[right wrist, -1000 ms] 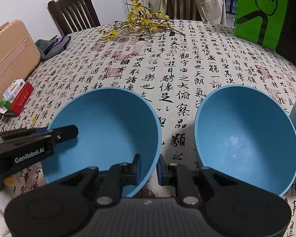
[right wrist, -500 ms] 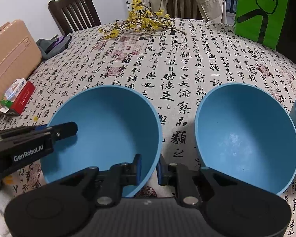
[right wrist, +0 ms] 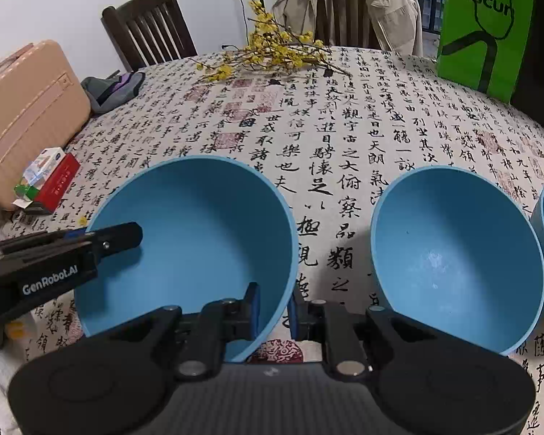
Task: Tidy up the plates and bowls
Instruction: 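Close the left gripper on a blue bowl rim while the right gripper closes on a bowl rim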
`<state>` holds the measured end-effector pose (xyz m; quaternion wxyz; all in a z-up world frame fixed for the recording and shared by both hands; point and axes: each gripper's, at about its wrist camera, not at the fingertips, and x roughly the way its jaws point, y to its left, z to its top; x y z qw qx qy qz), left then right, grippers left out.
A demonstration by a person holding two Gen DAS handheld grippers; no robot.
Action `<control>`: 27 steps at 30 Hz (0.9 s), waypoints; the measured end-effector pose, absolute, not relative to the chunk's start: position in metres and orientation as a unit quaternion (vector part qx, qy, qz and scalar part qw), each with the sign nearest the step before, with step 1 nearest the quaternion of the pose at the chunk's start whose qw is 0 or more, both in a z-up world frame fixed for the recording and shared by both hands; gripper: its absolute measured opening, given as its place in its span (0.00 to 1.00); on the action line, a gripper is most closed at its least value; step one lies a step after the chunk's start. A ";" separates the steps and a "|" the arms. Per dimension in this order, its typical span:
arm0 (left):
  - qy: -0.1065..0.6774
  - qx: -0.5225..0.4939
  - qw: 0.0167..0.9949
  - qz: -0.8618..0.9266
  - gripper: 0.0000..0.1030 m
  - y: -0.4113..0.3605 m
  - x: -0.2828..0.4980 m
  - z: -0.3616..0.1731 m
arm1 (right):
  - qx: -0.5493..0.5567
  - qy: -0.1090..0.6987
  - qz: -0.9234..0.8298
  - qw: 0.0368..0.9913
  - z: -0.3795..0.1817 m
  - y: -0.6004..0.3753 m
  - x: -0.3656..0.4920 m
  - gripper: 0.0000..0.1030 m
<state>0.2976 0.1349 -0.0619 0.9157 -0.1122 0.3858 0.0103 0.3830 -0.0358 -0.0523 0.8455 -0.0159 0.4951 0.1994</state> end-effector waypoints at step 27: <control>0.351 -0.136 0.926 0.040 0.16 0.168 0.245 -0.039 | -0.024 0.473 0.241 0.847 -0.026 -0.010 0.348 0.15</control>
